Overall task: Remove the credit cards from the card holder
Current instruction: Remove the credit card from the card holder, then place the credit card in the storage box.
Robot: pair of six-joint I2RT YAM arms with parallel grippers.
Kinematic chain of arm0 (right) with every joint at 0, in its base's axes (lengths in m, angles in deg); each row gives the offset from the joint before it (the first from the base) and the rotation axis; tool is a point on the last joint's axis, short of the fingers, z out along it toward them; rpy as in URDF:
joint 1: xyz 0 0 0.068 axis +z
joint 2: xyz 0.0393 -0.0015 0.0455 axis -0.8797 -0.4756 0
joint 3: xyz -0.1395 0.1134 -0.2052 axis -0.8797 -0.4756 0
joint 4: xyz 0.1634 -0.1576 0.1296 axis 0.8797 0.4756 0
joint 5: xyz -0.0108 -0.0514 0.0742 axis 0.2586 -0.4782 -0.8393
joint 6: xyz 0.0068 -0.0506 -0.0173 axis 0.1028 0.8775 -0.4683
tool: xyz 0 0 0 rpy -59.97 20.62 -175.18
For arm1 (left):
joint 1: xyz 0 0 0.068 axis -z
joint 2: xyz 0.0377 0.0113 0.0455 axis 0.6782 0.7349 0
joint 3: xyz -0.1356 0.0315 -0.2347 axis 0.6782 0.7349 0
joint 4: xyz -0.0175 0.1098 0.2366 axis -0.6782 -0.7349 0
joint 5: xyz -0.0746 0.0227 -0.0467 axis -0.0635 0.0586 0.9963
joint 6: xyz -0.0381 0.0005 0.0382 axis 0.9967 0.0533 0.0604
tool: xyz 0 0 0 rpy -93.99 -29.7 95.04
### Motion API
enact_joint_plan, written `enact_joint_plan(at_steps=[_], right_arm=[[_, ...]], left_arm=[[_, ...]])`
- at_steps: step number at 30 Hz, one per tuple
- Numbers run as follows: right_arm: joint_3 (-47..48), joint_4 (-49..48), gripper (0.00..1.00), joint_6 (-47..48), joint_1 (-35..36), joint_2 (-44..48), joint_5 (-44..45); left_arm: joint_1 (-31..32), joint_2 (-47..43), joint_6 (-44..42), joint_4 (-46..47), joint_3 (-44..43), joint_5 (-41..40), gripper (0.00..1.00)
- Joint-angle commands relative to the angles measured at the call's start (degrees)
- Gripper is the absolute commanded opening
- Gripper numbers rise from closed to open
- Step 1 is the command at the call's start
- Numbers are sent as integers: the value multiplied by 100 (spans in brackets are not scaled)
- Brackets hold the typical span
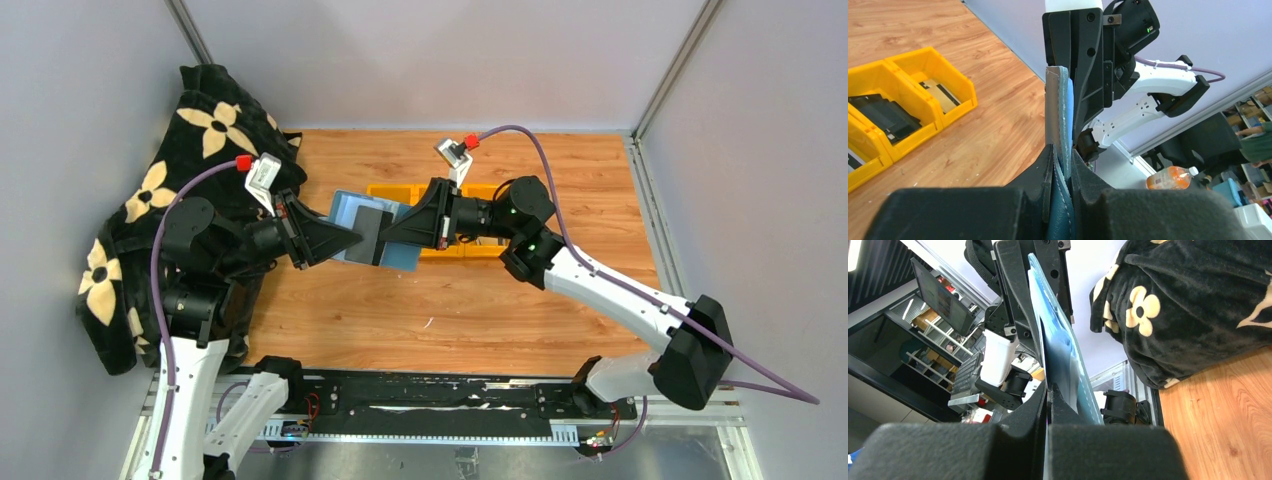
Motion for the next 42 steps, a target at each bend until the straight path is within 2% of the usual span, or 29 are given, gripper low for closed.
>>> enact_joint_plan(at_steps=[1, 9, 16, 20, 24, 27, 29, 32, 33, 36, 42], right_arm=[[-303, -285, 0, -11, 66, 355, -62], [-534, -186, 0, 31, -33, 658, -52], [-729, -185, 0, -431, -762, 905, -329], [-786, 139, 0, -342, -1108, 1039, -554], [-804, 936, 0, 24, -1582, 1185, -758], [-670, 2281, 0, 809, -2087, 1270, -732], [-442, 3560, 0, 1921, -2334, 1243, -274], [3, 5237, 0, 3240, -2426, 894, 1027], [107, 5455, 0, 3445, -2457, 694, 1306], [332, 5581, 0, 3624, -2546, -9, 1404], [1324, 5947, 0, 3928, -2558, -1612, 1783]], left_arm=[[-6, 38, 160, 203, -278, -41, 9], [-6, 44, 54, 170, -337, -180, 6], [-6, 88, -763, -462, -499, -555, 4], [-6, 115, -1387, -928, -584, -971, 2], [-6, 193, -2073, -1445, -677, -1557, 2], [-6, 252, -2551, -1741, -693, -1889, 1], [-6, 260, -2869, -1897, -656, -1815, 1], [-6, 243, -3067, -2030, -524, -1435, 3], [-7, 237, -3148, -2107, -489, -1227, 5], [1, 330, -3446, -2456, -480, -593, 9], [11, 460, -4272, -3039, -407, -643, 7]])
